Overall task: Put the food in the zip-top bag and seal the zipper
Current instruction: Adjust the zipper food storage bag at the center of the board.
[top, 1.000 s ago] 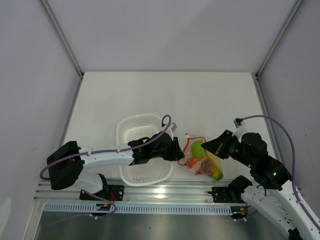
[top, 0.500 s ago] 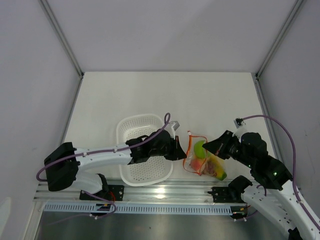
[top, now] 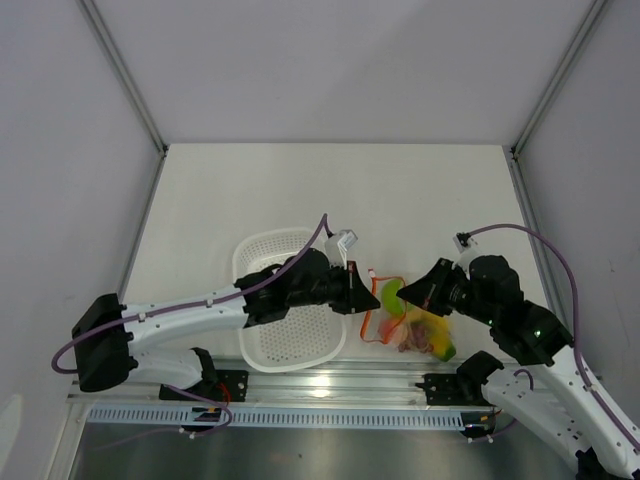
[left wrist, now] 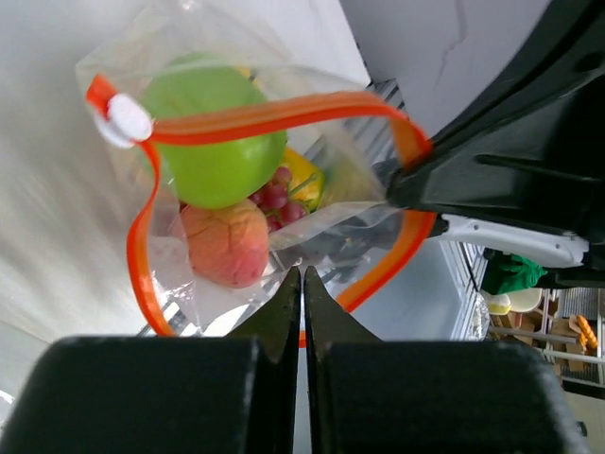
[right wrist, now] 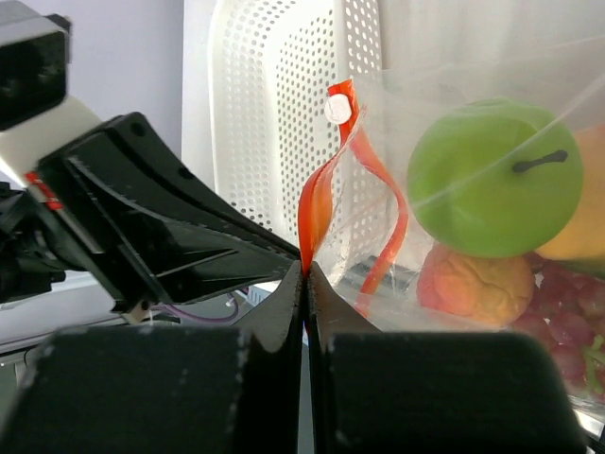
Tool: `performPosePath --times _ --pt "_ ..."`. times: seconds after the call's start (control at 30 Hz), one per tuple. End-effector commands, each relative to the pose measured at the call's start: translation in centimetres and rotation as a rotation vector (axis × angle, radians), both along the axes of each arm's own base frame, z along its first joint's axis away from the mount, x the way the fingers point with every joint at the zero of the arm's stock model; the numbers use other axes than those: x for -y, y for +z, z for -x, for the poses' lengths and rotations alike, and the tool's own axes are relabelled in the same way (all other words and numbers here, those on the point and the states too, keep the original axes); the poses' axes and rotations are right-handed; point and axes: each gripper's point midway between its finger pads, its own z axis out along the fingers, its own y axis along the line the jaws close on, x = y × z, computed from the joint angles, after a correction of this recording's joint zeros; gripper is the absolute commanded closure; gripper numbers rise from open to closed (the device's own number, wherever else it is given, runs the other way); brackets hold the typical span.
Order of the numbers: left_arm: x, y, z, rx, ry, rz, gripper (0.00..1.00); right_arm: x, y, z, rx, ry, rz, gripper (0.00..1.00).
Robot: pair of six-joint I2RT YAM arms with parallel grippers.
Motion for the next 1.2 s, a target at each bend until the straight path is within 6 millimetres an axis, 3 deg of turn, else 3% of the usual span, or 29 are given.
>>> performPosePath --times 0.0,0.07,0.1,0.13,0.17,0.23,0.27,0.3,0.43,0.53,0.7,0.8,0.83,0.97,1.17 --pt "0.0 4.4 -0.4 0.069 -0.007 0.086 0.99 -0.5 2.6 -0.3 0.076 0.017 -0.051 1.00" --pt "-1.1 2.8 -0.8 0.067 0.036 0.014 0.96 -0.3 2.9 -0.2 0.084 0.016 -0.048 1.00" --pt "-1.5 2.4 -1.0 0.066 0.051 -0.010 0.89 -0.2 3.0 -0.3 0.087 0.011 -0.046 1.00" --pt "-1.9 1.8 -1.4 0.073 0.074 -0.039 0.81 -0.1 3.3 -0.2 0.093 0.009 -0.044 1.00" --pt "-2.1 1.0 -1.5 0.068 0.077 -0.064 0.62 0.0 3.5 -0.2 0.097 0.007 -0.045 1.00" --pt "-2.2 0.0 -1.5 0.064 0.076 -0.082 0.47 0.1 3.8 -0.1 0.102 0.006 -0.046 1.00" --pt "-2.4 -1.7 -1.2 0.046 0.067 -0.107 0.40 0.1 3.9 -0.1 0.104 0.006 -0.048 1.00" --pt "-2.0 -1.7 -1.3 0.051 0.064 -0.084 0.31 0.1 4.0 -0.1 0.107 0.006 -0.054 1.00" --pt "-1.4 -4.2 -1.6 0.034 0.056 -0.121 0.18 -0.2 4.0 0.1 0.100 0.016 -0.070 1.00" --pt "-0.4 -5.5 -2.0 0.022 0.040 -0.156 0.16 -0.2 4.2 0.2 0.102 0.018 -0.081 1.00" --pt "1.3 -6.0 -2.7 0.018 0.027 -0.148 0.24 0.2 4.2 0.4 0.107 0.007 -0.075 1.00" --pt "2.1 -6.3 -2.4 -0.004 -0.010 -0.129 0.57 0.4 4.0 0.4 0.106 0.002 -0.065 1.00" --pt "2.2 -6.4 -2.3 -0.010 -0.017 -0.124 0.72 0.5 3.9 0.4 0.103 -0.001 -0.059 1.00" --pt "2.6 -5.5 -1.8 -0.018 -0.048 -0.086 0.99 0.6 3.5 0.2 0.101 -0.010 -0.049 1.00" --pt "2.3 -2.7 -1.5 0.005 -0.067 -0.048 1.00 1.1 3.1 -0.1 0.099 -0.036 -0.018 1.00"
